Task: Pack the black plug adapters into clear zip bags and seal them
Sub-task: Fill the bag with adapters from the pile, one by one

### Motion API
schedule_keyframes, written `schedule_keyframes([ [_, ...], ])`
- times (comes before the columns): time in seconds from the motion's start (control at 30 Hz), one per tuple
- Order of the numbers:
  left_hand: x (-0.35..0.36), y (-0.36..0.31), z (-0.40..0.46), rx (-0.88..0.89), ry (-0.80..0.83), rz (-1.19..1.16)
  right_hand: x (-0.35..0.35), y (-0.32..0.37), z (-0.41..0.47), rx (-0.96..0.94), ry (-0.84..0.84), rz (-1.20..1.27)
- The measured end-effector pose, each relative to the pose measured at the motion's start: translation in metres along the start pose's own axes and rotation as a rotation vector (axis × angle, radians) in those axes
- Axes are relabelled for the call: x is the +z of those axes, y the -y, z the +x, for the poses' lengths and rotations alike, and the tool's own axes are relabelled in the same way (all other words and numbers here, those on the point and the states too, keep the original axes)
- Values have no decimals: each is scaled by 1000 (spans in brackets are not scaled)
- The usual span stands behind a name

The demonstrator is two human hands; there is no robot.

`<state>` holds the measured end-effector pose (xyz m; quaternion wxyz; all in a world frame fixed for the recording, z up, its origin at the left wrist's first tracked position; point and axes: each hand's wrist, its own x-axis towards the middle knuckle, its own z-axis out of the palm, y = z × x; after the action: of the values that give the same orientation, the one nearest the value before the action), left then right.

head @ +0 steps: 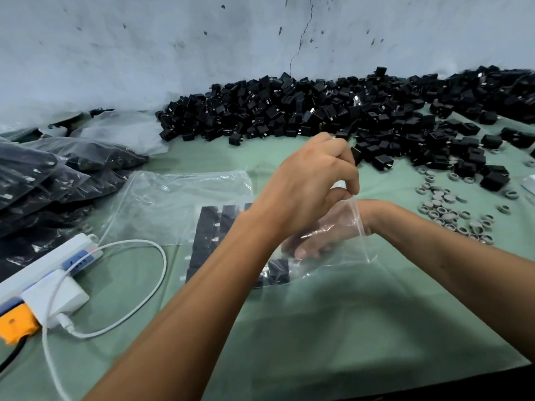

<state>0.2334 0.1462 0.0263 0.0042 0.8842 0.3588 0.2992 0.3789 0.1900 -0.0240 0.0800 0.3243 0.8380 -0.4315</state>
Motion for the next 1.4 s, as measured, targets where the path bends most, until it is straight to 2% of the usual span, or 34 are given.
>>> schedule_keyframes([
  [0.13,15,8,-12,-62,-63,-26,-22,-26,-27,-1,-82,131],
  [0.23,26,18,-29,-162,-62,-51,-42,-53,-49,125,-197,257],
  [0.3,30,29,-42,-241,-39,-12,-51,-67,-51,249,-407,197],
  [0.37,33,40,-58,-354,-50,20,-56,-79,-40,358,-702,63],
  [0.43,34,48,-70,-481,-106,30,-58,-83,-24,408,-881,-177],
  [0.47,34,50,-74,-542,-135,40,-59,-86,-16,415,-879,-340],
  [0.53,35,53,-78,-646,-170,60,-60,-90,-2,427,-769,-623],
  [0.6,37,53,-79,-696,-166,59,-62,-91,8,464,-653,-781],
  [0.7,38,49,-80,-693,-117,75,-62,-90,18,488,-609,-790],
  [0.8,37,48,-78,-681,-100,97,-62,-86,20,426,-700,-759],
  [0.87,35,46,-71,-627,-117,100,-65,-82,16,433,-698,-748],
  [1.0,40,34,-38,-425,-77,52,-64,-72,-10,472,-668,-526],
  [1.1,47,21,-11,-213,57,85,-51,-67,-40,353,-684,-45],
  [1.17,48,17,3,-124,145,112,-40,-64,-58,274,-656,172],
  [1.4,30,18,18,-45,328,132,-9,-52,-68,77,-447,521],
])
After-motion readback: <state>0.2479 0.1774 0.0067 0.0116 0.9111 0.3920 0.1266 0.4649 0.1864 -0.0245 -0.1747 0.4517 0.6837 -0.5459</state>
